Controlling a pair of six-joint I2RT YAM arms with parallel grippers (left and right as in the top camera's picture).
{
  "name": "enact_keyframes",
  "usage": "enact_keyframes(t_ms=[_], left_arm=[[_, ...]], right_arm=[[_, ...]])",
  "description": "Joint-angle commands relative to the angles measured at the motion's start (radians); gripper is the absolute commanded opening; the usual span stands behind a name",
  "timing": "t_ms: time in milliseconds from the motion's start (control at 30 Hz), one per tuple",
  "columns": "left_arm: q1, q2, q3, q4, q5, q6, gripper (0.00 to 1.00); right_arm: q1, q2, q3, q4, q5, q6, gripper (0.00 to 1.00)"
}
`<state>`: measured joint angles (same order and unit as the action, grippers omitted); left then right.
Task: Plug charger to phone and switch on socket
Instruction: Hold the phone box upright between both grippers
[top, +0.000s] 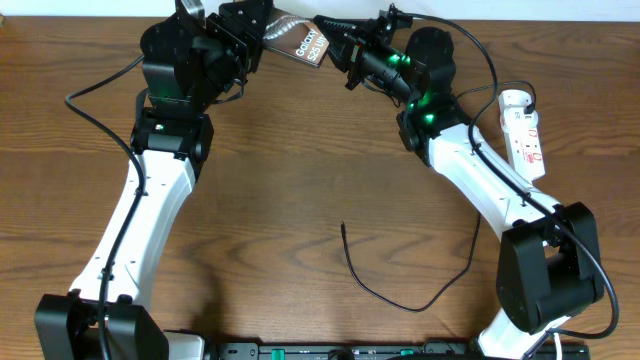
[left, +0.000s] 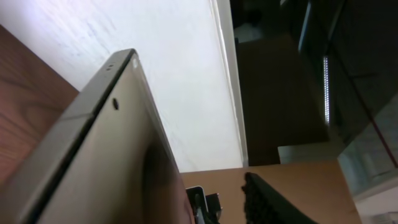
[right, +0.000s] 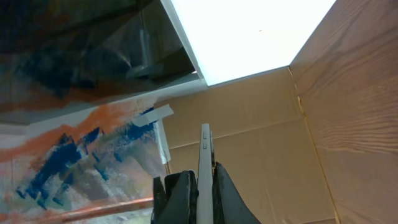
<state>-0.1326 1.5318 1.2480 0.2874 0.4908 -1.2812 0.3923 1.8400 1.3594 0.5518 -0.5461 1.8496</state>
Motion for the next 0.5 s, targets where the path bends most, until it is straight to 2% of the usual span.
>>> enact_keyframes(t_ms=[0, 200, 400, 433, 467], left_arm=[[0.002, 0.013, 0.017, 0.005, -0.005, 0.017, 0.43], [0.002, 0.015, 0.017, 0.005, -0.005, 0.017, 0.27], [0.002, 0.015, 0.017, 0.005, -0.005, 0.017, 0.19], [0.002, 0.015, 0.017, 0.006, -0.005, 0.017, 0.13], [0.002, 0.015, 0.017, 0.006, -0.004, 0.017, 0.11]], right_arm=[[0.01, -0.009, 0.019, 0.013, -0.03, 0.003, 0.01], [0.01, -0.009, 0.019, 0.013, -0.029, 0.0, 0.02], [0.01, -0.009, 0.019, 0.013, -0.034, -0.006, 0.01], [0.01, -0.009, 0.019, 0.013, -0.034, -0.007, 0.02], [0.01, -0.009, 0.019, 0.013, -0.036, -0.007, 0.02]])
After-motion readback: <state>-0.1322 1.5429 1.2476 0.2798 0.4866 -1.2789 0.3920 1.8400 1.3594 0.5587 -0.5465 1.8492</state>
